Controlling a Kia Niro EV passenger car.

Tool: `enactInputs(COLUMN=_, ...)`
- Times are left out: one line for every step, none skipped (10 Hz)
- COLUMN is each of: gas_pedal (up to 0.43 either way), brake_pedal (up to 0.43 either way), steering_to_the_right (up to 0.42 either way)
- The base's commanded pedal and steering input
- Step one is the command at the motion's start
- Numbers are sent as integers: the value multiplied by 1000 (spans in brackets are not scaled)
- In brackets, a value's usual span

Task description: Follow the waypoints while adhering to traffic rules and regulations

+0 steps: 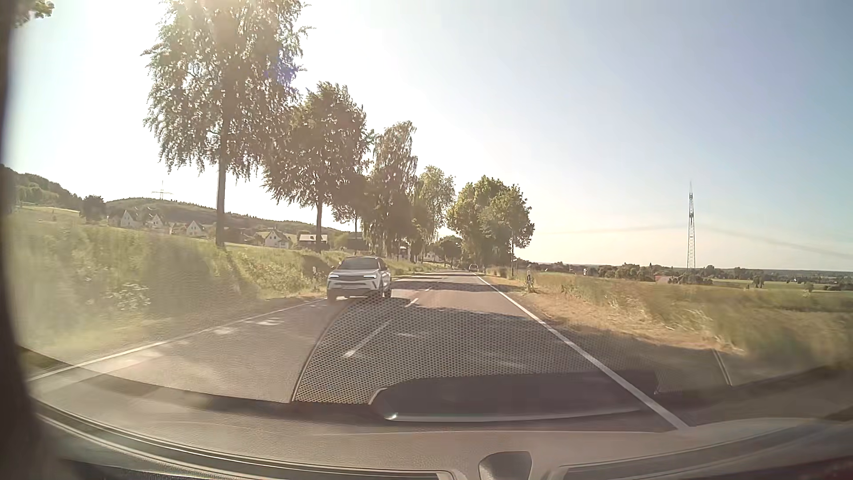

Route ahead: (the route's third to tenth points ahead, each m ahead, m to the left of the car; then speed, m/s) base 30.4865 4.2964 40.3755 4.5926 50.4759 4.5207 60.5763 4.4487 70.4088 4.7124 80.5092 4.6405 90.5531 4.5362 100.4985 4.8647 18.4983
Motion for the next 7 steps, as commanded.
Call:
enactInputs(gas_pedal=177, brake_pedal=6, steering_to_the_right=5)
enactInputs(gas_pedal=177, brake_pedal=6, steering_to_the_right=5)
enactInputs(gas_pedal=177, brake_pedal=6, steering_to_the_right=5)
enactInputs(gas_pedal=177, brake_pedal=6, steering_to_the_right=5)
enactInputs(gas_pedal=177, brake_pedal=12, steering_to_the_right=4)
enactInputs(gas_pedal=177, brake_pedal=6, steering_to_the_right=4)
enactInputs(gas_pedal=177, brake_pedal=6, steering_to_the_right=4)
